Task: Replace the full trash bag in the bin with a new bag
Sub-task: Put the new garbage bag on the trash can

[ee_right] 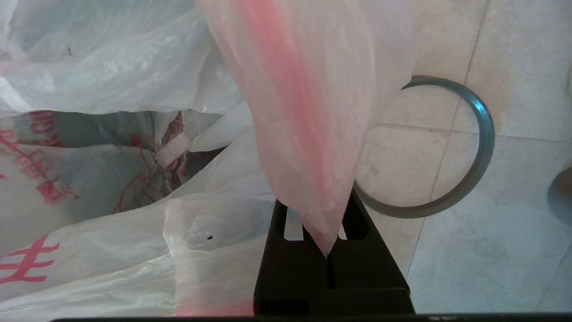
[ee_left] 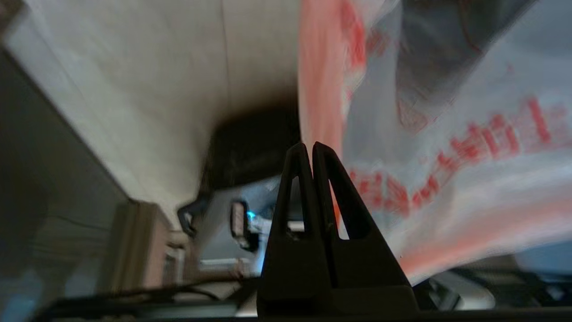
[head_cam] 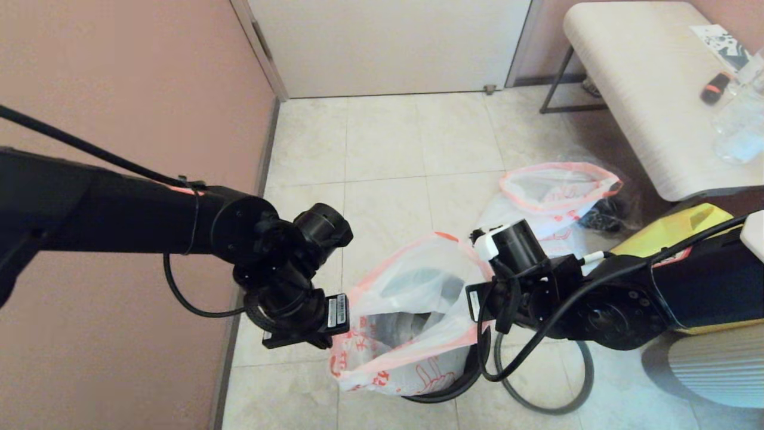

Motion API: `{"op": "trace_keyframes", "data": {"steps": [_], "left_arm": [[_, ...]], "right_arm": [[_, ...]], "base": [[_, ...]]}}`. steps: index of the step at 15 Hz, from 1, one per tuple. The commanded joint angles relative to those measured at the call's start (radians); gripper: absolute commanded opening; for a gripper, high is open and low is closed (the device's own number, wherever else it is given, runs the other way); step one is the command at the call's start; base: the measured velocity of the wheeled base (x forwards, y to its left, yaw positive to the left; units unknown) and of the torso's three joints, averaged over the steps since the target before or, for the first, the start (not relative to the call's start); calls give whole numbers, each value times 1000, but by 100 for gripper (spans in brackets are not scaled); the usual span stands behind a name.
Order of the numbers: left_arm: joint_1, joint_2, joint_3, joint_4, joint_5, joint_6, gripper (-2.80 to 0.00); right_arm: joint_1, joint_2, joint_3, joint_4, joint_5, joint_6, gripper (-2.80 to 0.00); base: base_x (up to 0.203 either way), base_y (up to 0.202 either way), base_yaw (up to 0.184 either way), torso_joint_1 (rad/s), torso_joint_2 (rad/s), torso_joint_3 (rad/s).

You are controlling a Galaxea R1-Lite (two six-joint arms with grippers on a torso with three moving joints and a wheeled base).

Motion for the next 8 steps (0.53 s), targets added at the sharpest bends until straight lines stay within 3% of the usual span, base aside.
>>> {"op": "trace_keyframes", "data": {"steps": [1, 4, 5, 8], "left_arm": [[-1, -73, 35, -7, -12, -13, -280], [-1, -124, 63, -30, -4, -63, -280], [-12, -131, 84, -31, -7, -71, 0], [-51, -158, 99, -34, -21, -91, 0]], "right_arm": [[-4, 0, -4, -1, -4, 1, -280], [-6, -8, -4, -1, -5, 1, -280], [-10, -8, -5, 1, -5, 1, -280], [-22, -8, -6, 1, -5, 1, -280]], "base": [[0, 0, 0, 0, 0, 0], [0, 0, 0, 0, 0, 0], [0, 0, 0, 0, 0, 0], [0, 0, 0, 0, 0, 0]]}}
